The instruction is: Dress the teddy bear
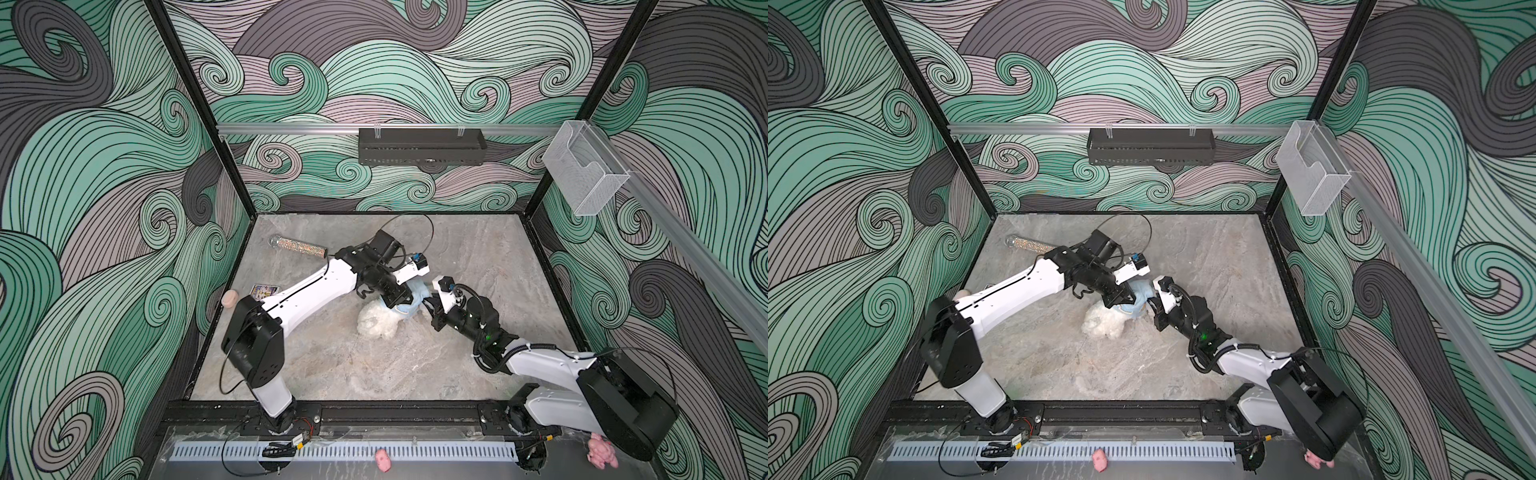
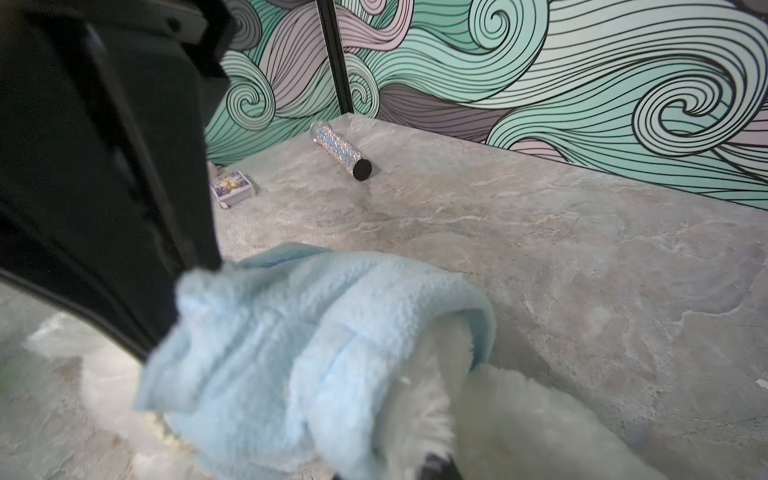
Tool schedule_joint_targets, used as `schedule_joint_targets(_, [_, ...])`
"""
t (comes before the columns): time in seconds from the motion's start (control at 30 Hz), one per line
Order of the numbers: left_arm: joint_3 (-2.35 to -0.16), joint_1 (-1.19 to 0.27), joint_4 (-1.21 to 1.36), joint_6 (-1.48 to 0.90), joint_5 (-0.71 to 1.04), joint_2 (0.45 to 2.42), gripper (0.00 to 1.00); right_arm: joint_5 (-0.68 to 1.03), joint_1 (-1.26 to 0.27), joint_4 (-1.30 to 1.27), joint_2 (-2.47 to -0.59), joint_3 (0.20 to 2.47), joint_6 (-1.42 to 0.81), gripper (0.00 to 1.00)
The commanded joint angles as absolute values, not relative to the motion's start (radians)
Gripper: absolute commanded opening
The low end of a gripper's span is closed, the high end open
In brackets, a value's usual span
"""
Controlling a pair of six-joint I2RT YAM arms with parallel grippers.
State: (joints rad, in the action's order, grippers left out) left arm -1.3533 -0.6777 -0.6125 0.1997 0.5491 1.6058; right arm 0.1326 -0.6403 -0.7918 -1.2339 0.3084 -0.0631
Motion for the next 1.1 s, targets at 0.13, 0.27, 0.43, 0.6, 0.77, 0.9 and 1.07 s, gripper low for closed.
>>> schedule_joint_targets(0.13, [-1.167,-0.584,-0.134,-0.106,0.623,1.357,0.0,0.039,-0.629,-0.692,-1.178,0.257,-0.153,0.0])
schedule_joint_targets(0.27, [-1.137,-0.572,-0.156,-0.062,0.606,1.337,0.0,0.077,-0.63,-0.695,-1.161,0.227,-0.158,0.0])
schedule_joint_targets(0.43, [-1.123,-0.582,-0.232,0.066,0.643,1.388,0.0,0.159,-0.63,-0.702,-1.114,0.231,-0.079,0.0])
schedule_joint_targets(0.6, [-1.189,-0.622,-0.377,0.167,0.622,1.447,0.0,0.218,-0.63,-0.662,-1.058,0.258,0.029,0.0])
schedule_joint_targets(0.77, [-1.248,-0.657,-0.417,0.185,0.584,1.464,0.22,0.269,-0.639,-0.64,-1.03,0.253,0.143,0.0])
schedule_joint_targets(0.9, [-1.321,-0.697,-0.527,0.271,0.523,1.491,0.25,0.252,-0.653,-0.605,-1.017,0.261,0.194,0.0])
schedule_joint_targets(1.07, [-1.4,-0.73,-0.66,0.378,0.485,1.535,0.24,0.234,-0.671,-0.59,-1.022,0.261,0.225,0.0])
